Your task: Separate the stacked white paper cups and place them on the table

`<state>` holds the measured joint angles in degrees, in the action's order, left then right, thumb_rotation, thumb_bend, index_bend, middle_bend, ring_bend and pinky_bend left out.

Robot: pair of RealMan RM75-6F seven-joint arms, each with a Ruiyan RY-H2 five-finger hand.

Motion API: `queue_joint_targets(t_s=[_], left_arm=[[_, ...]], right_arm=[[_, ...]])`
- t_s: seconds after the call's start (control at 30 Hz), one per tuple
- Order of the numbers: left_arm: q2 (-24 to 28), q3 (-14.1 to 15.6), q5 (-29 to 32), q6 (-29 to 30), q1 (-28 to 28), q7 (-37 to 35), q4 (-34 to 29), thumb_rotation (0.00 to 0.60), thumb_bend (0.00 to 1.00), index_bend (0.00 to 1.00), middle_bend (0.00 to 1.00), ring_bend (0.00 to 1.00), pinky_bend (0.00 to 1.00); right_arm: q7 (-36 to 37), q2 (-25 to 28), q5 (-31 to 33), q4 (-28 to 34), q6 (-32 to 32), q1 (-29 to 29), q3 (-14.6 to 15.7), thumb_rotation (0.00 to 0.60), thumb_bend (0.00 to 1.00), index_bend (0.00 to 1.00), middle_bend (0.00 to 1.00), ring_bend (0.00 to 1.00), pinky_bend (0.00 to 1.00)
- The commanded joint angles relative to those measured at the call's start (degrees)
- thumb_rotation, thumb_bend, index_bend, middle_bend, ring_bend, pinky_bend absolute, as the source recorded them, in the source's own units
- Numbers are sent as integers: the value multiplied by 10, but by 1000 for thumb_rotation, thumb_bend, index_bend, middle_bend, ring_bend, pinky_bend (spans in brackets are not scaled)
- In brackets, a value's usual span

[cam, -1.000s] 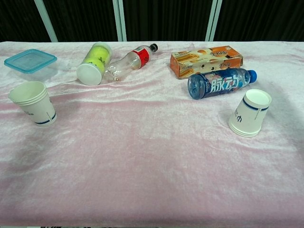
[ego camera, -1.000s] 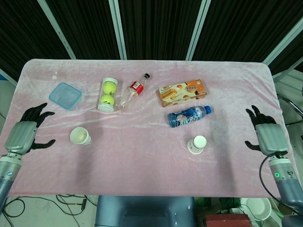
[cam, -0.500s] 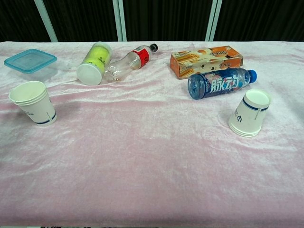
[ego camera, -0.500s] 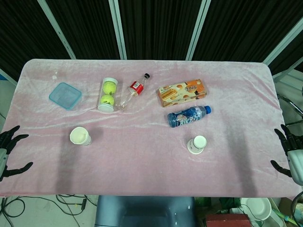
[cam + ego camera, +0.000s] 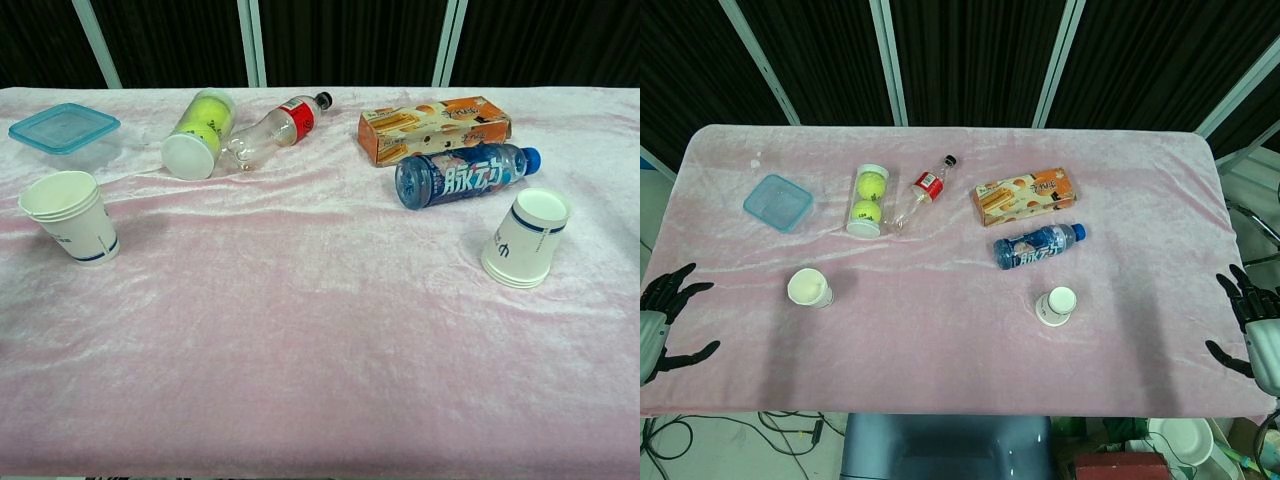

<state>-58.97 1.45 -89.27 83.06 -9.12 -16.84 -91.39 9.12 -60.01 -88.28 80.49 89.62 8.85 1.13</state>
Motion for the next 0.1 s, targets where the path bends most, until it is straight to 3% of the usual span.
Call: queue_joint_targets(t_s=[0.03,0.1], left_arm=[[0,-1,3,-3,1,13,-6,600,181,204,0,0,0],[0,-1,6,-8,1,16,-9,600,181,204,0,0,0]], right_arm=[[-2,1,-3,2,2,-3,-3,600,98,7,0,172,204],[-3,3,-6,3,-3,-3,-4,600,99,7,0,172,204]])
